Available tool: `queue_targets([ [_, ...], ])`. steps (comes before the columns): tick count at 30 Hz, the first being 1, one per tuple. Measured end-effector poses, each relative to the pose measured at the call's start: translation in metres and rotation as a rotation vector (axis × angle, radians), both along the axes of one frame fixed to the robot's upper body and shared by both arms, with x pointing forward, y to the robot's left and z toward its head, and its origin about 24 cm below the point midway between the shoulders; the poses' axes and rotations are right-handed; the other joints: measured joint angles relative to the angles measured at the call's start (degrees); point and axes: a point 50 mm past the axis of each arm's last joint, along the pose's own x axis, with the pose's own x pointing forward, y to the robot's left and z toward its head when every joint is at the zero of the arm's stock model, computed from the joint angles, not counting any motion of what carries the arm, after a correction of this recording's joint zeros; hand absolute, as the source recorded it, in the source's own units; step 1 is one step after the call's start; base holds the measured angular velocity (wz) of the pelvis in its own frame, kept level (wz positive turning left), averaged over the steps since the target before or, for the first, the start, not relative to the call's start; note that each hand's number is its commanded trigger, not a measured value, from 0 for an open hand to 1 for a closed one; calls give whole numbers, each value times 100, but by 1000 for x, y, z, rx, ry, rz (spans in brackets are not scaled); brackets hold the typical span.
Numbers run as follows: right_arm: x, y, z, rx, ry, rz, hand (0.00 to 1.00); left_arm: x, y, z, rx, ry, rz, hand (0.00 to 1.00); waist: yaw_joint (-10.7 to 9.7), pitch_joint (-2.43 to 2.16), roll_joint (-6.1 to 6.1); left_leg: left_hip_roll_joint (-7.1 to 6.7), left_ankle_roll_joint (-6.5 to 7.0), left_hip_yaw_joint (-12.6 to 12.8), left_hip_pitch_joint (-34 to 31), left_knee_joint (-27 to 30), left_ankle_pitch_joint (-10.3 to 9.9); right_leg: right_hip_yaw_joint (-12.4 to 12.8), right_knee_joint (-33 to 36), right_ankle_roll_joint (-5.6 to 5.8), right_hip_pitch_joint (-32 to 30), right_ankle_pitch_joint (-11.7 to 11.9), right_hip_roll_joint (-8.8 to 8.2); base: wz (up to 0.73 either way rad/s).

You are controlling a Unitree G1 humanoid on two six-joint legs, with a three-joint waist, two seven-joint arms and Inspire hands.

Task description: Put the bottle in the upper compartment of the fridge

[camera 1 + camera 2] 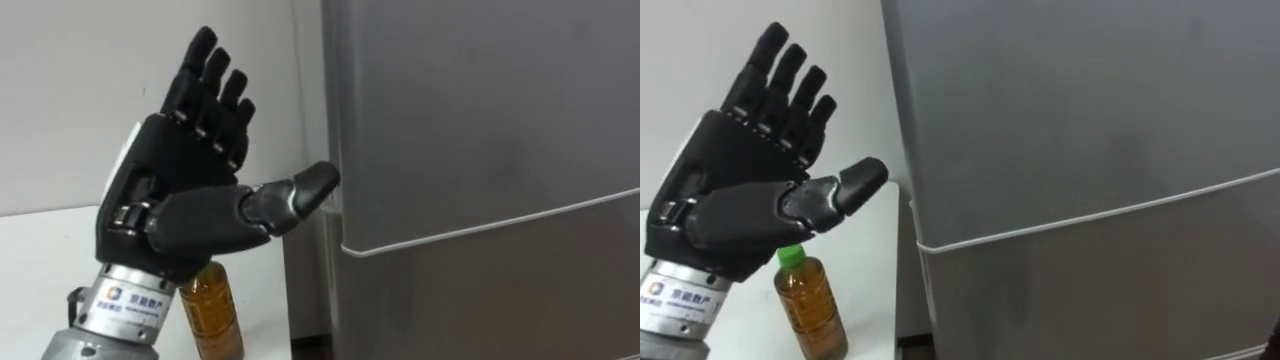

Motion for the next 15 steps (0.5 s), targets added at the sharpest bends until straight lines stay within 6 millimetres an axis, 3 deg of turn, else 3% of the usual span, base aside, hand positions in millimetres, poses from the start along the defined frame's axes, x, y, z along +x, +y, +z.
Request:
queue_targets([
  [15, 4, 1, 0, 16, 7, 11, 0, -2, -24, -6, 31, 25, -135, 0, -143, 3, 1, -1, 0, 6, 1, -2, 0, 15, -6, 0, -7, 0, 1, 0],
])
